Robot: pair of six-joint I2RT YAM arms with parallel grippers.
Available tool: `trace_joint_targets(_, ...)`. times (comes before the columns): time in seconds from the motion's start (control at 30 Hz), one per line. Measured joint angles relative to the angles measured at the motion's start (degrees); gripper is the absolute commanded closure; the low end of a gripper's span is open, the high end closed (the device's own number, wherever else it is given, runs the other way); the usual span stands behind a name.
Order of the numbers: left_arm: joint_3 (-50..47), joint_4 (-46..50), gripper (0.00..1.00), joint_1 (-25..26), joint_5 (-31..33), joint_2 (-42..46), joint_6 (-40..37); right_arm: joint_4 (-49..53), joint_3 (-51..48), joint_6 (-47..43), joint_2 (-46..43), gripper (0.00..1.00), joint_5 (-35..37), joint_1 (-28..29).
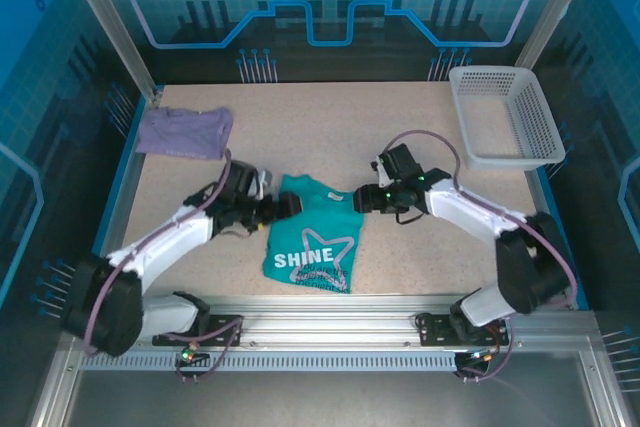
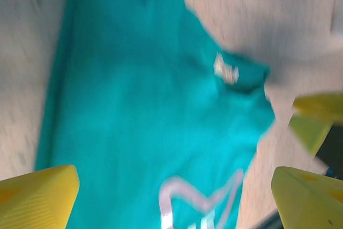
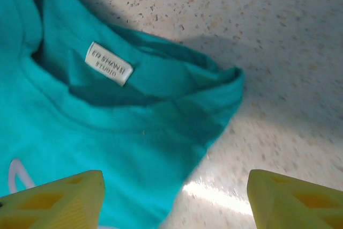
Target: Fold the inside-out t-shirt
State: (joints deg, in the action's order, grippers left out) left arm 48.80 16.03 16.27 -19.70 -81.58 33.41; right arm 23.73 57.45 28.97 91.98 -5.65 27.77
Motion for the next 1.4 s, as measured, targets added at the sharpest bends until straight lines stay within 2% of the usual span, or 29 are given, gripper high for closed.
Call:
trace_joint_targets(0.13,10.2,-0.9,0.08,-3.4,0.1,-14.7,-3.7,-1.6,4.1,0.0,7.2,0.26,-0.8,-0.1)
trace_joint_targets(0.27,15.8,1.1,0.10,-3.4,0.1,-22.8,-7.0,-2.5,5.9,0.0,10.9,0.26,-2.1,-0.1)
trace_joint_targets(0.5,19.0,3.1,0.18,-3.4,-2.2,-28.0,-10.7,-5.5,6.1,1.5,13.5,0.30,-4.7,0.7)
trace_joint_targets(0.63,19.2,3.4,0.29,-3.7,-3.0,-28.6,-11.8,-7.6,6.1,2.6,14.3,0.34,-6.0,1.9)
trace_joint_targets(1.1,19.4,4.6,0.79,-5.4,-2.8,-30.7,-13.0,-11.0,6.1,4.9,16.6,0.79,-6.7,2.8)
trace_joint_targets(1.27,19.4,3.7,0.97,-5.7,-4.2,-31.3,-12.6,-12.9,6.1,5.4,17.0,1.00,-7.2,2.8)
trace_joint_targets(1.3,19.3,3.4,1.00,-5.7,-4.7,-31.3,-12.5,-13.1,6.1,5.5,17.0,1.00,-7.3,2.8)
trace_joint_targets(1.4,19.0,2.2,1.00,-5.7,-5.9,-31.4,-11.9,-13.6,6.1,5.1,16.8,1.00,-7.2,2.8)
